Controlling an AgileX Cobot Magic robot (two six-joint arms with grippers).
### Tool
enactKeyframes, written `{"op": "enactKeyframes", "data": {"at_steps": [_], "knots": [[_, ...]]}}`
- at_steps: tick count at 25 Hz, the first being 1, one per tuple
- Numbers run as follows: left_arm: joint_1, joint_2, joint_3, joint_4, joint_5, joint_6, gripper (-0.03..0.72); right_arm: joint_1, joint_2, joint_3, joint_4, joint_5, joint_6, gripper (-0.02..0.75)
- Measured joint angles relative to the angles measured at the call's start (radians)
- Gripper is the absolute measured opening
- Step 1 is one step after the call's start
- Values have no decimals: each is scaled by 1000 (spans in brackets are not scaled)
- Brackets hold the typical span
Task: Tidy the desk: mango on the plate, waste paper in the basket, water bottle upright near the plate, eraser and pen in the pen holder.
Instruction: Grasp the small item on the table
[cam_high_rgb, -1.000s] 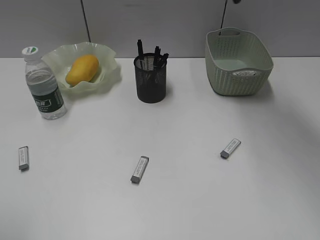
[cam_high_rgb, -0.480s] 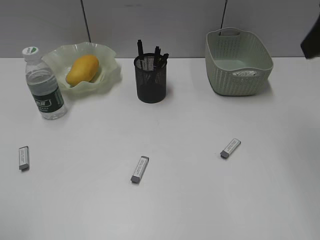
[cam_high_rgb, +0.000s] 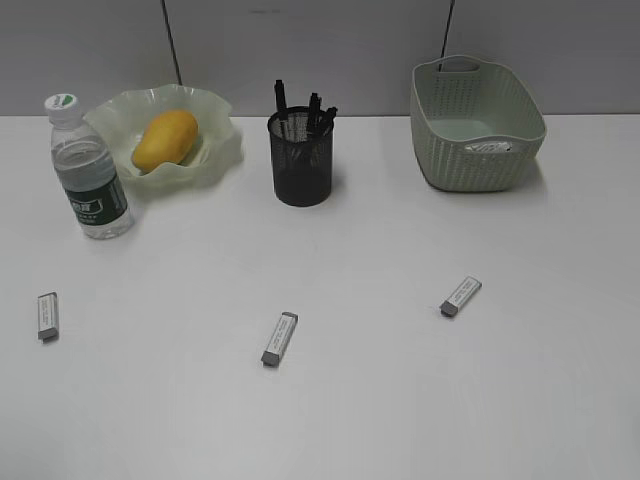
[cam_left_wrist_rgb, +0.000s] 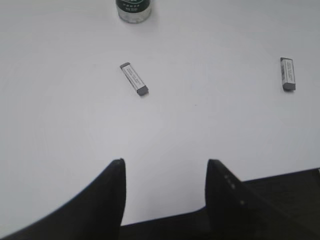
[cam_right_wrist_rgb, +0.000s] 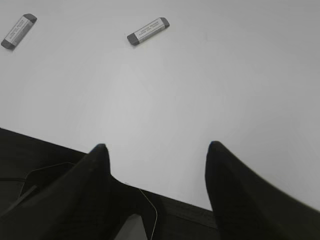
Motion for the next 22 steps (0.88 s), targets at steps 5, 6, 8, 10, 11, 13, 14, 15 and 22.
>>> {"op": "enactKeyframes", "data": {"at_steps": [5, 6, 8, 10, 11, 13, 14, 15, 22], "knots": [[0, 0, 0, 0, 0, 0, 393, 0, -191, 88, -5, 9, 22, 482], [0, 0, 0, 0, 0, 0, 393, 0, -232, 96, -7, 15, 23, 482], [0, 0, 0, 0, 0, 0, 393, 0, -304, 113, -7, 17, 23, 482], [0, 0, 0, 0, 0, 0, 393, 0, -375, 130, -12, 20, 23, 482], [0, 0, 0, 0, 0, 0, 393, 0, -401, 139, -16, 21, 24, 481], [0, 0, 0, 0, 0, 0, 393, 0, -452, 156, -22, 23, 24, 478], [0, 0, 0, 0, 0, 0, 393, 0, -471, 164, -26, 25, 24, 478], [0, 0, 0, 0, 0, 0, 393, 0, -483, 172, -30, 28, 24, 478], [0, 65, -7, 0, -21, 0, 403, 0, -500, 182, -37, 30, 26, 477]]}}
